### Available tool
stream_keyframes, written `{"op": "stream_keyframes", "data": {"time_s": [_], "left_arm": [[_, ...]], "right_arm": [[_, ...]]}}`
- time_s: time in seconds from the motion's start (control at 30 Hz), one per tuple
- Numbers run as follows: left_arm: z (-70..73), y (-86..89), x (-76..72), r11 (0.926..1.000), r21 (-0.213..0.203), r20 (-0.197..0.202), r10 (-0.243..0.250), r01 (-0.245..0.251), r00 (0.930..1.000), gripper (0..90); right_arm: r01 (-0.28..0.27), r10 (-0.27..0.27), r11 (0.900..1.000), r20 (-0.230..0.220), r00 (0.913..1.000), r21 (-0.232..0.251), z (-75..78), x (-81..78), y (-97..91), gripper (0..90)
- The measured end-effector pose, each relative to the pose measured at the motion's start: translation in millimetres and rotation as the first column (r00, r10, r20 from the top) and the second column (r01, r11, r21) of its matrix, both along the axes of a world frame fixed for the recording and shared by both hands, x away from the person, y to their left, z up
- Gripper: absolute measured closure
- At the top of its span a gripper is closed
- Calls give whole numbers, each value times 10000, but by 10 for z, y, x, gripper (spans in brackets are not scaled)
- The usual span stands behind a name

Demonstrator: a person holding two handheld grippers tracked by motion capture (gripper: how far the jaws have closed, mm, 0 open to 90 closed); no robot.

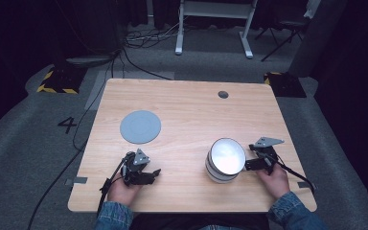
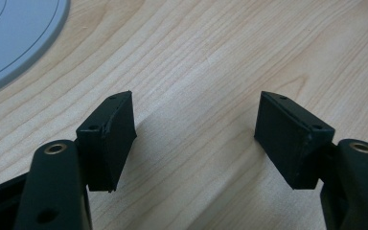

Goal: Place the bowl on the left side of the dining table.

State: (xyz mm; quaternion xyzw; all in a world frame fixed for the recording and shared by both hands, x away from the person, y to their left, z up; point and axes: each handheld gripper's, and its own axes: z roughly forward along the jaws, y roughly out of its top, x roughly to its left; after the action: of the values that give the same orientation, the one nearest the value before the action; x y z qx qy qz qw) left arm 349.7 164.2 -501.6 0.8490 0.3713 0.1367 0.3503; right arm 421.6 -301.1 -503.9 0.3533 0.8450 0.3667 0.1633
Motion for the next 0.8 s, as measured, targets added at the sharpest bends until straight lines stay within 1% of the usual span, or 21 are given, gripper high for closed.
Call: {"op": "stream_keyframes", "data": {"time_s": [0.03,0.07,0.3,0.8], "left_arm": [[-1,1,4,10000,-44,-5,43,-43,10000,312],[3,4,7,10000,28,35,79,-79,10000,314],[0,-2,3,9999,-22,5,134,-134,9999,314],[0,-4,2,9999,-25,0,150,-150,9999,313]], "right_arm": [[4,-4,10000,-2,10000,2,0,0,0,145],[0,0,10000,0,10000,3,0,0,0,145],[2,-2,10000,-2,10000,3,0,0,0,145],[2,-2,10000,-1,10000,3,0,0,0,145]]}}
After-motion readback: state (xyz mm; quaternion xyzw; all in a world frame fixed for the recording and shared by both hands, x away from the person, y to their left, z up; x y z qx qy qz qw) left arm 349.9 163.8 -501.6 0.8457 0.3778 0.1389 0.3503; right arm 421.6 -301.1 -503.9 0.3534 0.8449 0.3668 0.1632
